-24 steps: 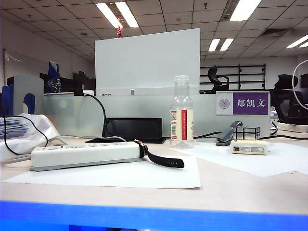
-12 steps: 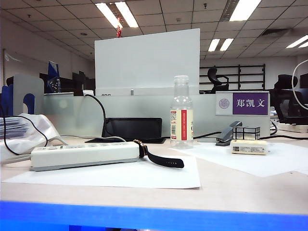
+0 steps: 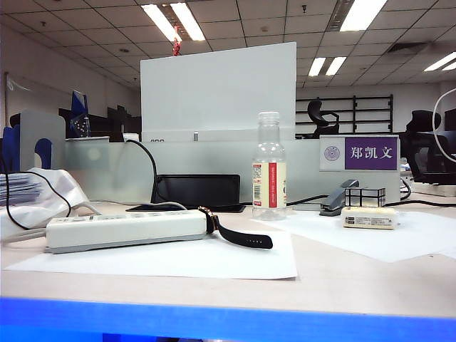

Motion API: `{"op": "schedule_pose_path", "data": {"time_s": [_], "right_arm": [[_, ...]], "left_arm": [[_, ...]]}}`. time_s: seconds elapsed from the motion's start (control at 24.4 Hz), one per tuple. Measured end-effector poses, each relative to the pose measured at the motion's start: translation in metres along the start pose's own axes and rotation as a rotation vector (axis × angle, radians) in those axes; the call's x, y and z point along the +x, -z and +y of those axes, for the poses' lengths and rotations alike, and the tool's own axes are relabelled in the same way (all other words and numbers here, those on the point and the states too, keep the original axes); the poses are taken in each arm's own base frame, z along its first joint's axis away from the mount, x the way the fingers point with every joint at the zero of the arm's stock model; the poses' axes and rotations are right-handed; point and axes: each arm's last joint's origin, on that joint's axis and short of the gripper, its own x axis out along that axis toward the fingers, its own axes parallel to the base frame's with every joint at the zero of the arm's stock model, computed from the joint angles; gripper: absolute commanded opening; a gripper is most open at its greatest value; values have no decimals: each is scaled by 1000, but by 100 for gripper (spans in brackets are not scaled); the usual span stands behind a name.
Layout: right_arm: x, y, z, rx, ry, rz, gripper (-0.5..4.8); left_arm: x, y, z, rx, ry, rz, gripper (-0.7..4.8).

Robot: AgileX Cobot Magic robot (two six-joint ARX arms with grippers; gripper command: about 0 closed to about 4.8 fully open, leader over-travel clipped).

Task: Press the button on the power strip.

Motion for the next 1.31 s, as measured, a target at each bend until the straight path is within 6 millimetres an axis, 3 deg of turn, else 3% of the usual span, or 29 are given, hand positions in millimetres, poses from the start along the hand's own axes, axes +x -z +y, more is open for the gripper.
{"op": "schedule_pose_path", "data": {"time_s": [1.31], "right_arm": [[0,0,0,0,0,0,3]], "left_arm": [[0,1,-6,7,64,12,-4]]}}
